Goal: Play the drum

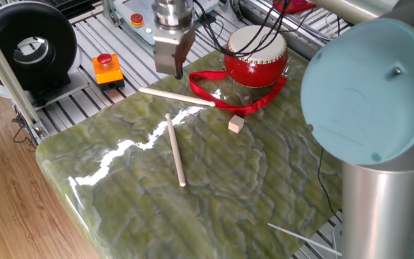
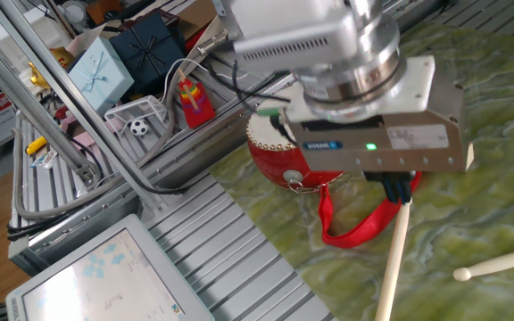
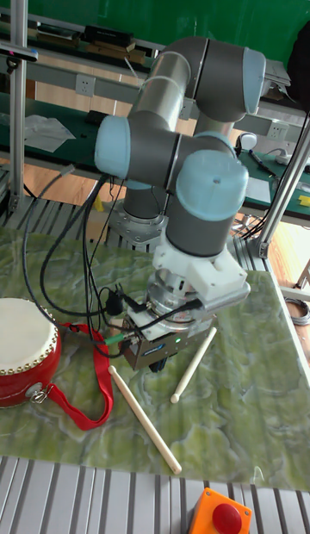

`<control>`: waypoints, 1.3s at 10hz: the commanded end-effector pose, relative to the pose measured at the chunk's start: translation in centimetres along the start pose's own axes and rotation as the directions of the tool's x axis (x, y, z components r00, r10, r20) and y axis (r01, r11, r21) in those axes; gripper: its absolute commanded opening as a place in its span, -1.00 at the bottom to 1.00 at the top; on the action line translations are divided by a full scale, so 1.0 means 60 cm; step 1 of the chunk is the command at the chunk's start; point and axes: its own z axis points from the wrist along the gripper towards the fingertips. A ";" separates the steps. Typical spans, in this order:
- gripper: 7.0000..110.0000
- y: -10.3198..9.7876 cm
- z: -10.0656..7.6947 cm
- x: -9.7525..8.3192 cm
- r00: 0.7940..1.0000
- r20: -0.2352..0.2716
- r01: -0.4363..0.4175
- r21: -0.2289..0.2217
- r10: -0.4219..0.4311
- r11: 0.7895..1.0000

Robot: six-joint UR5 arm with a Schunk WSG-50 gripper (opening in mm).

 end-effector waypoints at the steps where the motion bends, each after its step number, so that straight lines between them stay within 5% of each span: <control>1: -1.00 0.015 0.046 0.000 1.000 0.018 0.018 -0.001 -0.018 1.000; 6: -1.00 0.028 0.051 0.001 1.000 0.017 -0.011 -0.003 0.011 1.000; 7: -1.00 0.016 0.051 0.010 1.000 -0.003 -0.028 0.026 0.028 0.999; 10: -1.00 0.000 0.050 -0.012 0.984 0.058 -0.170 0.055 0.167 0.984; 13: -1.00 0.022 0.049 -0.031 0.990 0.094 -0.110 0.000 0.109 0.994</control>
